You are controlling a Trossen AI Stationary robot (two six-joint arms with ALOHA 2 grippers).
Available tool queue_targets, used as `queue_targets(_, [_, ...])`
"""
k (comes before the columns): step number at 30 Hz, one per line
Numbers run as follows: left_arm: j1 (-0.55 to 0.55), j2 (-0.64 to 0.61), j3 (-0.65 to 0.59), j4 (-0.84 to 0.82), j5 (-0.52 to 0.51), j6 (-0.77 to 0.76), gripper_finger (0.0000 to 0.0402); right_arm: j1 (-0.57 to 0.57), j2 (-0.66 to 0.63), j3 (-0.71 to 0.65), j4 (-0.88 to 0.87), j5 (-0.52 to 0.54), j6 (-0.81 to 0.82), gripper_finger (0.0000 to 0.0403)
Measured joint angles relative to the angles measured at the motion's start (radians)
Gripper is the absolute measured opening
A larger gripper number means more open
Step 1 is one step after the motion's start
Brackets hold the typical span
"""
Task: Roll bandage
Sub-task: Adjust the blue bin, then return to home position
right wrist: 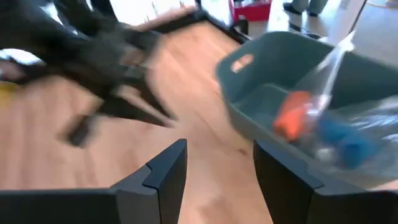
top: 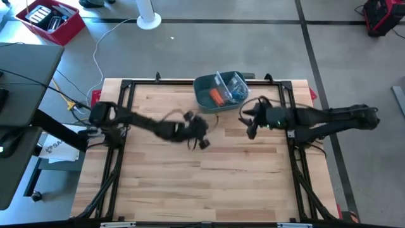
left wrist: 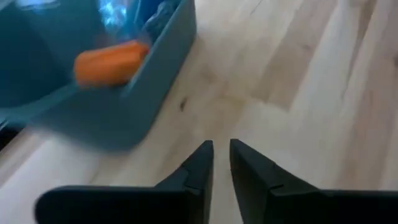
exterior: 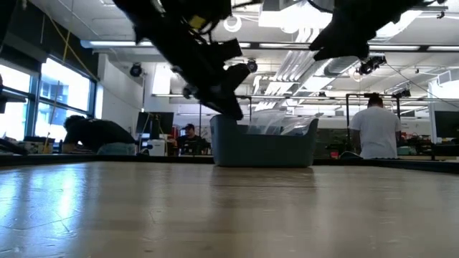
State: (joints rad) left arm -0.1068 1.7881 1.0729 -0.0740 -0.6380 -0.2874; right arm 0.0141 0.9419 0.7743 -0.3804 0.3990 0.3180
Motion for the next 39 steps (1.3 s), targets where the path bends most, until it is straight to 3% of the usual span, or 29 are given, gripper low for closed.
queue_targets(2, [0.087, 0.0, 0.0, 0.059, 0.128, 0.073, 0.0035, 0.058, -0.021, -0.076, 0.121, 0.048, 0.098, 0.0176])
queue_targets(4, [0.161, 0.0, 0.001, 0.08, 0.186, 0.104, 0.0022, 0.1, -0.022, -0.136, 0.267, 0.072, 0.13, 0.0176])
queue_targets(8, [0.285, 0.0, 0.0, 0.073, 0.165, 0.141, 0.0005, 0.157, 0.014, -0.207, 0.446, 0.068, 0.111, 0.0176])
queue_targets(12, [0.371, -0.004, 0.0, -0.01, 0.11, 0.127, 0.0001, 0.185, 0.043, -0.213, 0.441, 0.068, 0.108, 0.0177])
queue_targets(15, [0.378, -0.013, 0.0, -0.03, 0.13, 0.099, 0.0001, 0.196, 0.061, -0.214, 0.41, 0.068, 0.124, 0.0177])
queue_targets(19, [0.281, -0.044, 0.0, -0.069, 0.139, 0.046, 0.0001, 0.239, 0.107, -0.215, 0.365, 0.074, 0.08, 0.0177])
queue_targets(22, [0.176, -0.097, 0.0, -0.216, 0.126, 0.02, 0.0001, 0.283, 0.109, -0.215, 0.279, 0.165, 0.136, 0.0177])
queue_targets(25, [0.072, -0.184, 0.0, -0.432, 0.053, -0.072, 0.0001, 0.347, 0.097, -0.215, 0.12, 0.303, 0.229, 0.0177])
queue_targets(28, [-0.046, -0.303, -0.025, -0.607, -0.067, -0.183, 0.0001, 0.394, 0.041, -0.214, -0.029, 0.385, 0.17, 0.0177])
queue_targets(32, [-0.182, -0.529, -0.166, -0.63, -0.199, -0.315, 0.0, 0.405, -0.03, -0.239, -0.13, 0.265, 0.074, 0.0176])
queue_targets(36, [-0.25, -0.792, -0.381, -0.55, -0.184, -0.419, 0.0, 0.396, -0.118, -0.335, -0.033, 0.036, -0.056, 0.0166])
queue_targets(39, [-0.259, -0.988, -0.551, -0.418, -0.159, -0.431, 0.0, 0.392, -0.215, -0.409, 0.071, -0.044, -0.089, 0.0142])
